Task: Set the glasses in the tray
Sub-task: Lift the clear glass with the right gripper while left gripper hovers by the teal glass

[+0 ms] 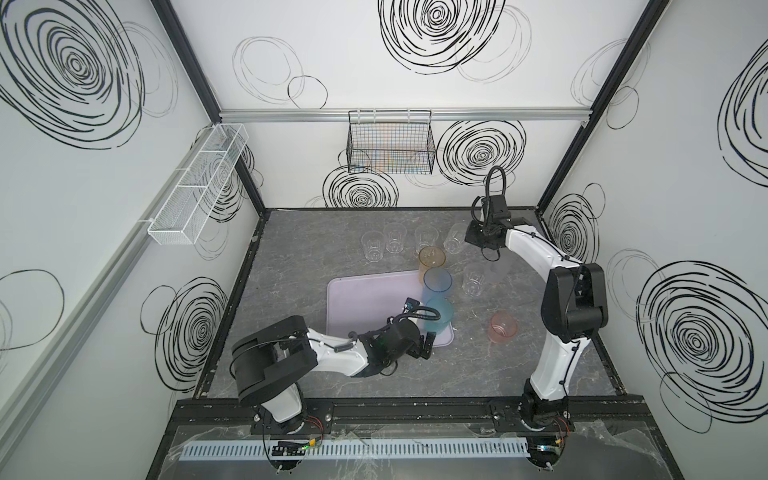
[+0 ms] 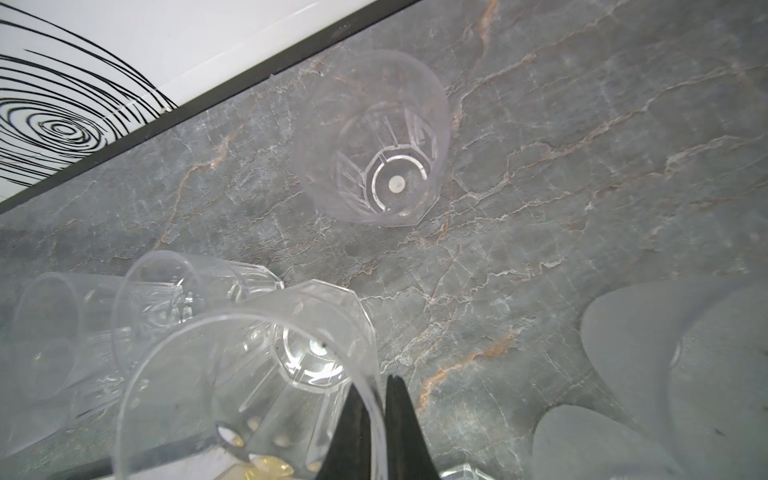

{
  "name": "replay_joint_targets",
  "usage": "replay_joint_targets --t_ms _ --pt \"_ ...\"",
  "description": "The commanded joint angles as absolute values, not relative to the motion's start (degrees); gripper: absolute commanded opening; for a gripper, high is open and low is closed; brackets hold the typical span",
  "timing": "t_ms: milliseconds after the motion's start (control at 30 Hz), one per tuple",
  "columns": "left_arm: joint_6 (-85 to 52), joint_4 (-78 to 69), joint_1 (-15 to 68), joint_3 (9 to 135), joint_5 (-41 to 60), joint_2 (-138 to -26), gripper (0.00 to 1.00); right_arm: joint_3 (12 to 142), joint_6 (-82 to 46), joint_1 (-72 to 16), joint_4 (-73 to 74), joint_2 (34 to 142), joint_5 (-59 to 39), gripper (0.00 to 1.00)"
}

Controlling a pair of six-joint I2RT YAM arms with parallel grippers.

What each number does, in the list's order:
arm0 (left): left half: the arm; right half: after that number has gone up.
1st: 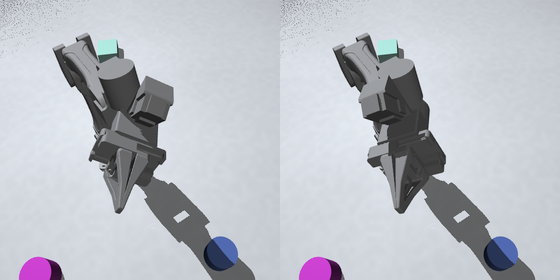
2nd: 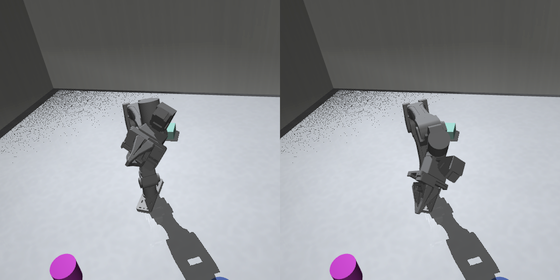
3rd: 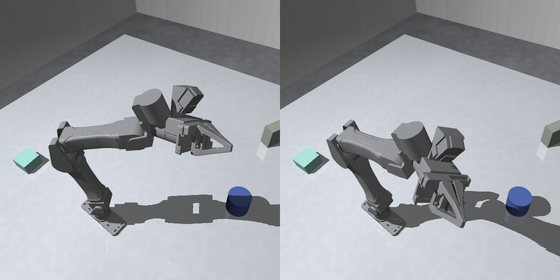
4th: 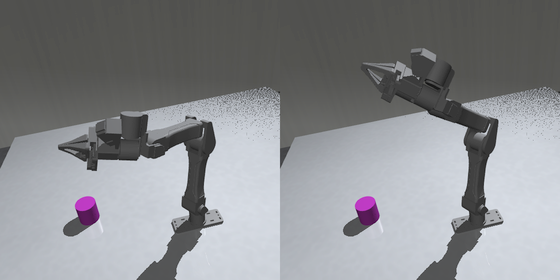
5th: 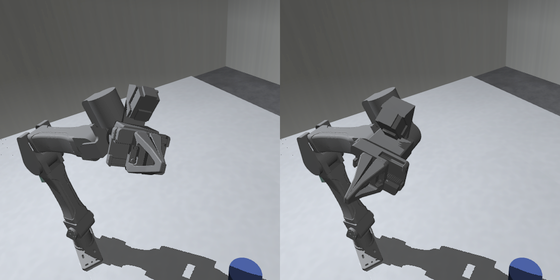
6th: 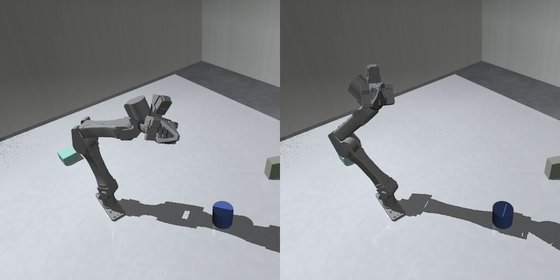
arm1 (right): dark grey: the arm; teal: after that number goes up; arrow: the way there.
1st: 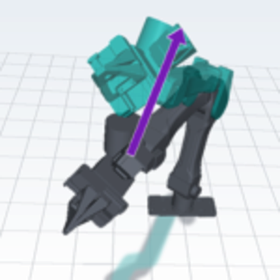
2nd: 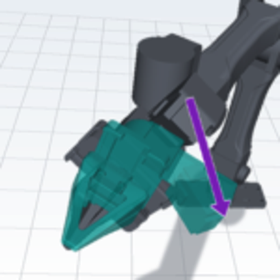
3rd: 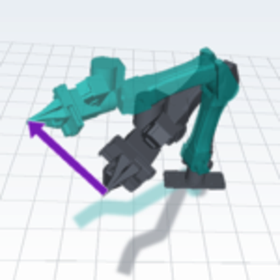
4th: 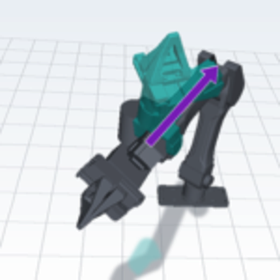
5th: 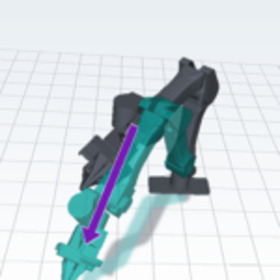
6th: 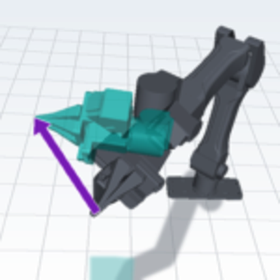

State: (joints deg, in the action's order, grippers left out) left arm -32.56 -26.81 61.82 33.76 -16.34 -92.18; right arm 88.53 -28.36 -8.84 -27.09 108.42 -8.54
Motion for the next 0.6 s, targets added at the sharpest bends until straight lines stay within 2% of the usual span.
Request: replay_joint_targets --t_ms 0,167,300,567 --pt "-31.3 -29.0 61.9 32.7 -19.0 -89.0 1.0 88.5 -28.1 -9.3 -28.0 104.3 -7.8 0.07" --pt "-30.9 -29.1 61.8 32.0 -18.8 -89.4 0.95 88.4 -27.7 -10.1 -29.0 102.6 -7.9 0.07" --pt "-31.5 -27.6 61.8 31.7 -19.7 -88.7 0.83 87.3 -27.6 -10.6 -28.8 100.6 -7.8 0.06" --pt "-34.4 -26.3 58.6 31.8 -20.8 -90.4 0.81 87.0 -27.4 -11.5 -28.6 99.3 -7.8 0.07"
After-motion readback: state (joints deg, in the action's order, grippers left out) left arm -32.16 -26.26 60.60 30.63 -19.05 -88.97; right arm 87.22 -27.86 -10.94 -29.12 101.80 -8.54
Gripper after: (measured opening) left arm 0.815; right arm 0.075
